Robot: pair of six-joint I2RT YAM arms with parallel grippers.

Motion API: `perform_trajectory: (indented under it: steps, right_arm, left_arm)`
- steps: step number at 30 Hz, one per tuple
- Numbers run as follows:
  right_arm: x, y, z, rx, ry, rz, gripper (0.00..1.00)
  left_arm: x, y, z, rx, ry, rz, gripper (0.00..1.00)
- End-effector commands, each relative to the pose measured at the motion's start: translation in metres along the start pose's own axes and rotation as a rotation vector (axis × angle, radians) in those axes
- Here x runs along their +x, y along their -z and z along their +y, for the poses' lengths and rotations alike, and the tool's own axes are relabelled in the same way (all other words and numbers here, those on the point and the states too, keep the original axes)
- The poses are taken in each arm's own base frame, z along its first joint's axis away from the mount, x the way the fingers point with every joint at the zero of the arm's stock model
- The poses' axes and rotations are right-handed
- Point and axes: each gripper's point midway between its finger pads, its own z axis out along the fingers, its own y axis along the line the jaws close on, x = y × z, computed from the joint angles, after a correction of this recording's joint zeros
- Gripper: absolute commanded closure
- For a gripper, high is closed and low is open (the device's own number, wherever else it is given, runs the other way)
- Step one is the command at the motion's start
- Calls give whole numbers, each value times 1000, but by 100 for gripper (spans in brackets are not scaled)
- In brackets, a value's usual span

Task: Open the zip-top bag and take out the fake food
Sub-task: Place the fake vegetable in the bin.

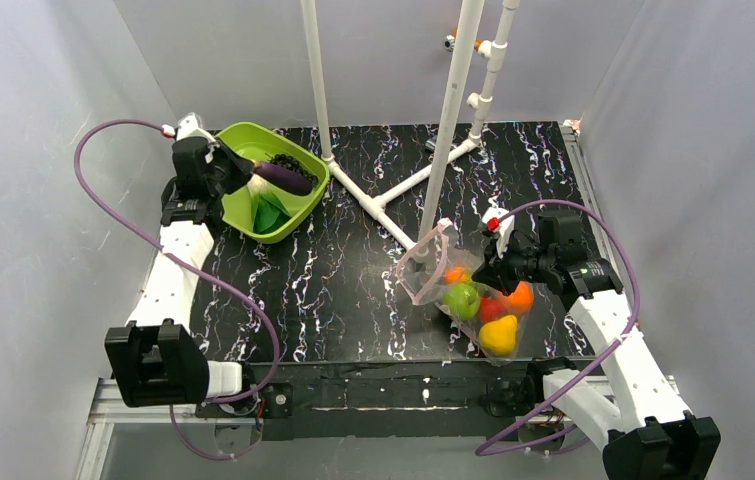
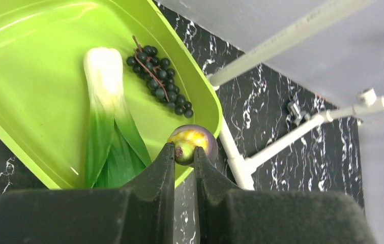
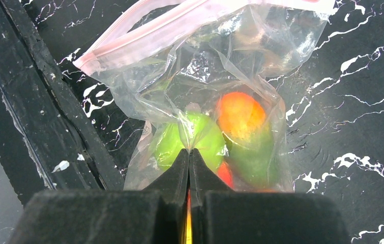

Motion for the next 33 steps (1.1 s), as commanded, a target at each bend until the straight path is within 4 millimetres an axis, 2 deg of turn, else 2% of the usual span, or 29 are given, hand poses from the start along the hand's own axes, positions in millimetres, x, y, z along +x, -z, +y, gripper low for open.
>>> perform_trajectory:
  steps: [1,7,11,13,15,17,18,19,23,27,33]
  right_arm:
    - [-9,1,1,-12,31,-41,99]
    - [-9,0,1,-16,26,-38,99]
    - [-9,0,1,-17,26,-39,99]
    - [-9,0,1,-19,23,-40,99]
    - [-10,0,1,-19,23,-41,99]
    - [-9,0,2,-22,22,-40,99]
    - [-10,1,1,-21,22,-42,99]
    - [-10,1,2,-21,22,-41,99]
    - [-10,1,2,-23,20,-42,99]
    - [-10,1,3,-27,23,-45,99]
    - [-11,2,6,-39,27,-54,99]
  left_arm:
    - [-37,-9,-1,11,99,-91,100]
    - [-33,-34,17,-43,147,-47,99]
    - [-23,-44,31,-83,159,-9,84]
    - [-18,-47,39,-109,164,-1,69]
    - [-14,-49,47,-136,165,7,45]
    - [-8,-52,52,-147,170,32,16]
    - [-6,-52,53,-148,173,47,7]
    - [-5,-52,55,-149,178,60,2]
    - [-10,-42,53,-137,172,54,2]
    - [-17,-24,42,-94,145,33,2]
    - [4,0,-8,209,155,106,2]
